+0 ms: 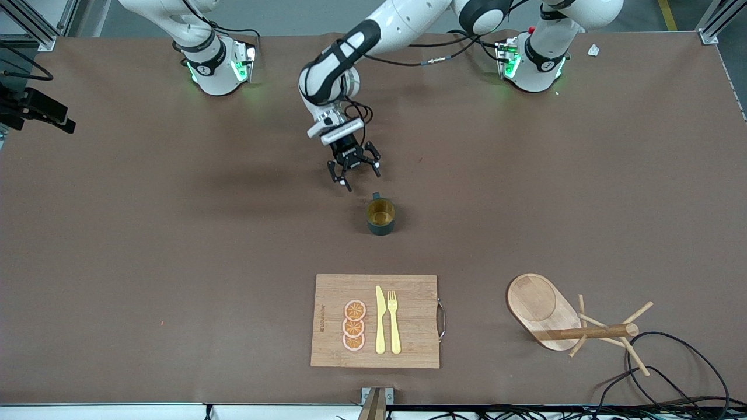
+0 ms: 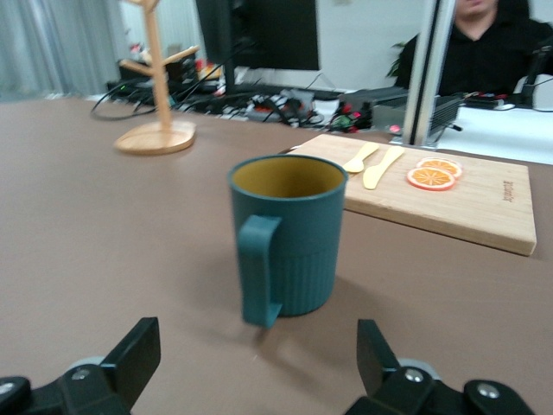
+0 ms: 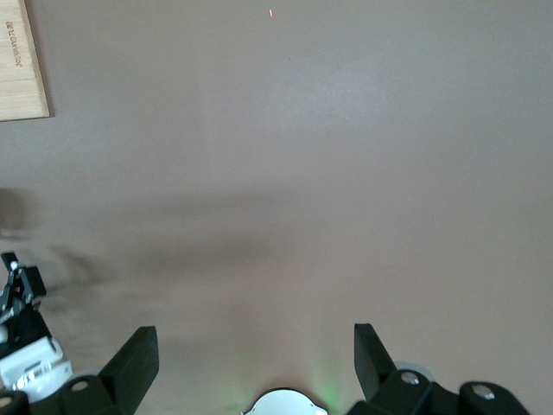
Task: Transfer cup from left to right arm and place
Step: 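Open the left gripper and raise it off the mug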
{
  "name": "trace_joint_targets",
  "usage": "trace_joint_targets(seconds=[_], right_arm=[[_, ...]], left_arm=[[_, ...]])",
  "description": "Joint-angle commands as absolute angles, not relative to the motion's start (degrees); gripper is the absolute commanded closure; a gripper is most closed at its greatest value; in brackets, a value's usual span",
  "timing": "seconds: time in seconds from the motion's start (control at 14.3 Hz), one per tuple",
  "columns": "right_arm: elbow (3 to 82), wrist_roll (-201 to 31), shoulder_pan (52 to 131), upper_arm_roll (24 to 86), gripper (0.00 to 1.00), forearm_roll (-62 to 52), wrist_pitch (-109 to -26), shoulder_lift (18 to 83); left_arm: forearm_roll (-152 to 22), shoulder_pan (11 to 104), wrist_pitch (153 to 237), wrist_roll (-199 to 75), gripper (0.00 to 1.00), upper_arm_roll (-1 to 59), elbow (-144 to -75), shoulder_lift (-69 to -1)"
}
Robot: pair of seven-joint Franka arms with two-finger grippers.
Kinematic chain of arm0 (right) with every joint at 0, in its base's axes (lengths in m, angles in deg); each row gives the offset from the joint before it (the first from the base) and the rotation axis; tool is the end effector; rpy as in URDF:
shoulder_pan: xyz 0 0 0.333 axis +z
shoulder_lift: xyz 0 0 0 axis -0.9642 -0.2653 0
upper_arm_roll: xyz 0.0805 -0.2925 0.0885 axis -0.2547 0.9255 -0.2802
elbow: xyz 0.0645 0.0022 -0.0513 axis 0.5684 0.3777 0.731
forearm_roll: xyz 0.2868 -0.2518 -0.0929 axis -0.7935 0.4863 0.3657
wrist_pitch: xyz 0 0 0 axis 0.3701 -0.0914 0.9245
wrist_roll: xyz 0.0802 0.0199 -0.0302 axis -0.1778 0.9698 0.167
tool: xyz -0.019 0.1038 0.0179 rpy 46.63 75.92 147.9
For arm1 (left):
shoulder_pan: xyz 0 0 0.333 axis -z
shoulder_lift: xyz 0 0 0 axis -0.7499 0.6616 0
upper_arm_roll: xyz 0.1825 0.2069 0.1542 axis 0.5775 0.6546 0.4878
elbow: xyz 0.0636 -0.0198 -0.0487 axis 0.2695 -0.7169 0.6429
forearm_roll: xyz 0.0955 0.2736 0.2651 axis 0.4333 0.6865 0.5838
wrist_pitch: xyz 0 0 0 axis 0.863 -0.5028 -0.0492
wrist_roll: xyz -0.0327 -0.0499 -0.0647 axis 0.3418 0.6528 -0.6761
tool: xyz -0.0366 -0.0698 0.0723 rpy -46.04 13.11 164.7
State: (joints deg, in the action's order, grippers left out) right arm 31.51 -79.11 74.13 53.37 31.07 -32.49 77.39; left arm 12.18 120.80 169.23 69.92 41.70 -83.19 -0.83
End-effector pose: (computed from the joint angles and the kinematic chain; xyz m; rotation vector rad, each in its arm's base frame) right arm 0.5146 -0.0385 0.6592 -3.1207 0.1379 0.1187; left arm 0.2549 -0.6469 0.1216 -2.2964 -0.6580 -1.5835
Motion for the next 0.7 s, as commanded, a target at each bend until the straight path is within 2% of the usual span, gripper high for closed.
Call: trace_joint_targets(seconds=[0.0,0.42,0.63], right_arm=[[31.4,-78.2,73.9,53.4,0.0,31.1,-32.5,77.5],[31.2,-78.6,72.7,53.5,0.0,29.5,-35.3,68.6],[31.5,-80.8,73.1,53.5,0.0,29.6,-40.2,65.7]], left_arm=[[5.4,120.7,168.5,71.1,0.0,40.4,-84.2,-6.6],[-2.5,117.8,167.8,62.7,0.0,40.7,-84.1,-17.9],[-7.0,113.1,167.8,54.7,0.0,40.7,-84.1,-23.8]])
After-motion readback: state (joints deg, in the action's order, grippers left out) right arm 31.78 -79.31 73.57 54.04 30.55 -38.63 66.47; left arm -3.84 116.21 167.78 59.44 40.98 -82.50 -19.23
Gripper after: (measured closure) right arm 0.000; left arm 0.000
